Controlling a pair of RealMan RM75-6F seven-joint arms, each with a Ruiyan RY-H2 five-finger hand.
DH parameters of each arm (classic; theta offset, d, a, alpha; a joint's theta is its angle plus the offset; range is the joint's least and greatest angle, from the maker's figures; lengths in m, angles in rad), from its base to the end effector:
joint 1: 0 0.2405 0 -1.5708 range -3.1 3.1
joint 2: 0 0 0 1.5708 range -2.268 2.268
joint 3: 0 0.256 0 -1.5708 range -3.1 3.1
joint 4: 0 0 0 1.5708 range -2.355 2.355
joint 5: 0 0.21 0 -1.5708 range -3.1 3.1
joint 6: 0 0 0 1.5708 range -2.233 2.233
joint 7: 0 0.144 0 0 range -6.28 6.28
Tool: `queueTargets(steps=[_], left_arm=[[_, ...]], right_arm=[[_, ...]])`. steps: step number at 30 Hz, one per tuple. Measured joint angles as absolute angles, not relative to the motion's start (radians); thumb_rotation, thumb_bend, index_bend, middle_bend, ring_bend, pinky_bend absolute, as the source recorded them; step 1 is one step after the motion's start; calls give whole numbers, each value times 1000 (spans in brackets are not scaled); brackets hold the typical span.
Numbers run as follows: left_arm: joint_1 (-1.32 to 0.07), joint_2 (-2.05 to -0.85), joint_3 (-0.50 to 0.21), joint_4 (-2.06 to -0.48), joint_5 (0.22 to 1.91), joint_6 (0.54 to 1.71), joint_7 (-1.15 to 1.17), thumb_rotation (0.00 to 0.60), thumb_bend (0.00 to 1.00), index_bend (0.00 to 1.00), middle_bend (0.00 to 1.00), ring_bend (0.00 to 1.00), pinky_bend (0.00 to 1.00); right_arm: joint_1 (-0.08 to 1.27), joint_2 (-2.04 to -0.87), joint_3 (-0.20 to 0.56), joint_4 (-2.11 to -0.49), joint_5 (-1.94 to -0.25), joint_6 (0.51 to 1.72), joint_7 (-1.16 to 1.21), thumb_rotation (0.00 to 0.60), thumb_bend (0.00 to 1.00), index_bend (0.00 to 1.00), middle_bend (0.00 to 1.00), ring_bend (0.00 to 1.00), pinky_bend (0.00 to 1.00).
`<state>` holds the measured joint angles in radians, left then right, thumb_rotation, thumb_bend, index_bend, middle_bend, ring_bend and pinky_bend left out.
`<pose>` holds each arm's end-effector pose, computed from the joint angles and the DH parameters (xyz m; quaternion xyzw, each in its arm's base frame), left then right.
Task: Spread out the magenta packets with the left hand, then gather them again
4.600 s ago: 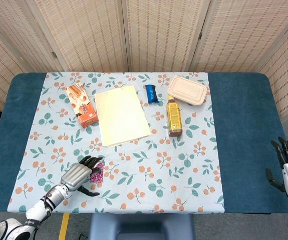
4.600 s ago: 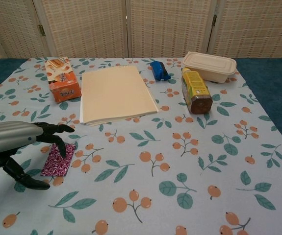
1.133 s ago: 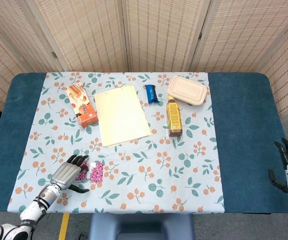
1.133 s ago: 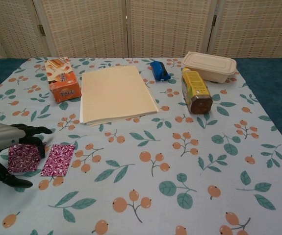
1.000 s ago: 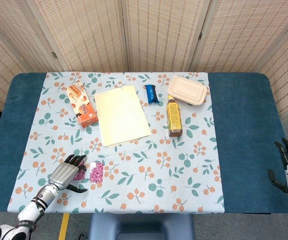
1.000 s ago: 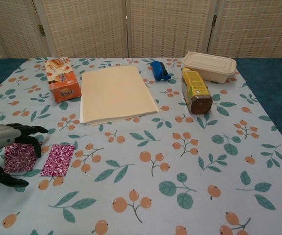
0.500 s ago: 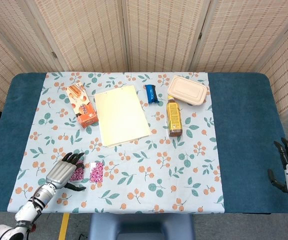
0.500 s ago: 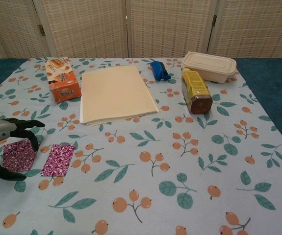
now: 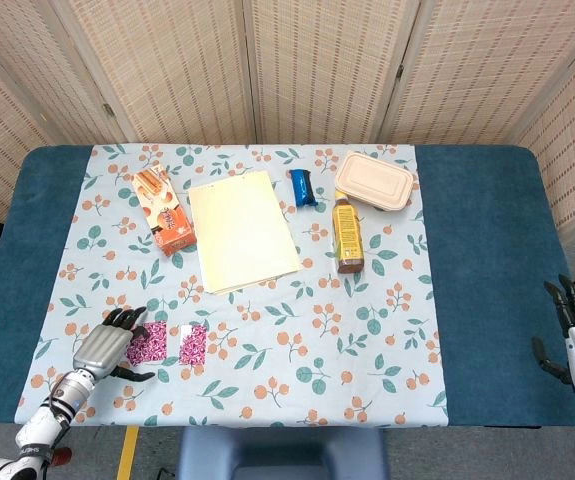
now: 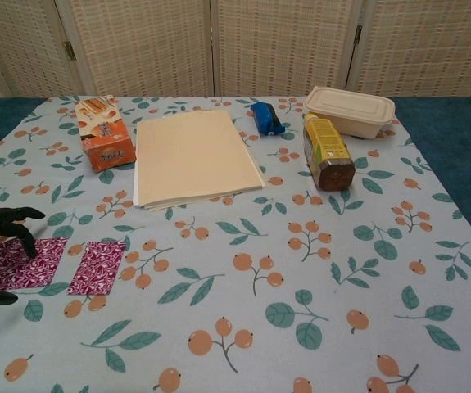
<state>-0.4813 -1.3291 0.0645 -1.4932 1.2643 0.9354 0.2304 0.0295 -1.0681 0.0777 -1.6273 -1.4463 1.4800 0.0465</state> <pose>-0.2910 0.2552 0.0259 -0.7676 -0.4218 -0.2109 0.4341 -0.3262 -0.1689 0.1806 0.5585 -0.4106 0.3765 0.6146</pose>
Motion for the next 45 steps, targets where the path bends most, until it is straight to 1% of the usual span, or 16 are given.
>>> queueTargets(steps=[12, 19, 27, 39, 45], left_arm=[[-447, -1280, 69, -1504, 1260, 961, 211, 315, 96, 326, 0, 0, 0], [-454, -1292, 61, -1524, 1282, 964, 230, 317, 97, 326, 0, 0, 0], [-468, -1313, 53, -1531, 1264, 942, 273, 314, 97, 324, 0, 0, 0], [-450, -1304, 65, -1541, 1247, 945, 285, 317, 97, 324, 0, 0, 0], [-437, -1277, 81, -1549, 1246, 947, 285, 316, 97, 325, 0, 0, 0]], right_arm=[[28, -1069, 76, -1627, -1452, 1485, 49, 600, 455, 0, 0, 0, 0], [26, -1070, 75, -1624, -1455, 1489, 55, 600, 455, 0, 0, 0, 0], [21, -1069, 74, -1617, -1452, 1491, 66, 600, 455, 0, 0, 0, 0], [25, -1072, 75, -1612, -1454, 1487, 70, 600, 456, 0, 0, 0, 0], [21, -1072, 73, -1611, -1456, 1492, 71, 600, 455, 0, 0, 0, 0]])
